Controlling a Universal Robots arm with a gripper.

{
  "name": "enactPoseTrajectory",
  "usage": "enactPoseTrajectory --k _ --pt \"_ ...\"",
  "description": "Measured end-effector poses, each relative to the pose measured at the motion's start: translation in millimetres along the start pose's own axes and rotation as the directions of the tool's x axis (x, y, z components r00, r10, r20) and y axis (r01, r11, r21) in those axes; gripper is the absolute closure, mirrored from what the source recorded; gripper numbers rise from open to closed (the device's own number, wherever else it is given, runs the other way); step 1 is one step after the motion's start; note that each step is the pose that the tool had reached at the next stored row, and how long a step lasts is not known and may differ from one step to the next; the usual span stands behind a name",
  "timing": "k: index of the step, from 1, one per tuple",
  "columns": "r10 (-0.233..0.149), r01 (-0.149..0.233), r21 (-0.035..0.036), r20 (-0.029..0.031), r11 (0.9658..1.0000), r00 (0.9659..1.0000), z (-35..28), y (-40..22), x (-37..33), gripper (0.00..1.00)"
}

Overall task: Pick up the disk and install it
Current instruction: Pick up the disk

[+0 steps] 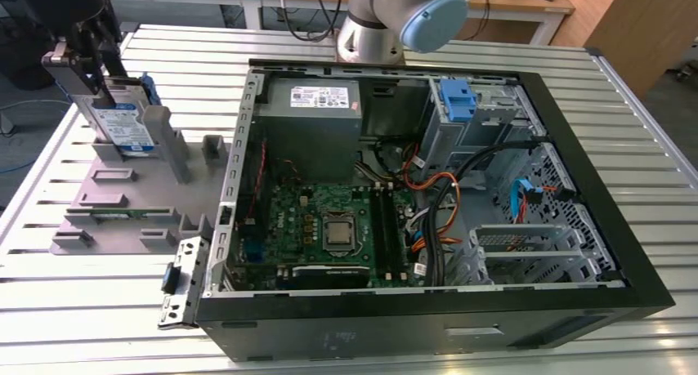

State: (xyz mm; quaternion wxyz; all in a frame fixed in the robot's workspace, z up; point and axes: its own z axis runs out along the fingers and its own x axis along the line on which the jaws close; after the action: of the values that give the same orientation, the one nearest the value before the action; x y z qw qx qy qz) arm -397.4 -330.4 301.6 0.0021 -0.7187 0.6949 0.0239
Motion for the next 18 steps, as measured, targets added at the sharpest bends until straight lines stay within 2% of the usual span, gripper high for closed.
enactPoseTrajectory --k 7,8,11,12,13,18 --pt "0.000 0.000 0.0000 0.0000 1.0000 1.0000 0.1 0.0 0.0 0.37" --pt "0.000 0.000 0.0000 0.0000 1.0000 1.0000 0.1 0.0 0.0 0.44" --pt "0.000 0.000 -0.0001 0.0004 1.0000 1.0000 0.1 0.0 0.0 0.44" --pt "0.000 0.000 0.0003 0.0054 1.0000 1.0000 0.2 0.0 0.2 0.44" --pt "-0.001 0.001 0.0008 0.0131 1.0000 0.9999 0.2 0.0 0.2 0.44" --pt "0.000 0.000 0.0008 0.0149 1.0000 0.9999 0.4 0.1 0.2 0.44"
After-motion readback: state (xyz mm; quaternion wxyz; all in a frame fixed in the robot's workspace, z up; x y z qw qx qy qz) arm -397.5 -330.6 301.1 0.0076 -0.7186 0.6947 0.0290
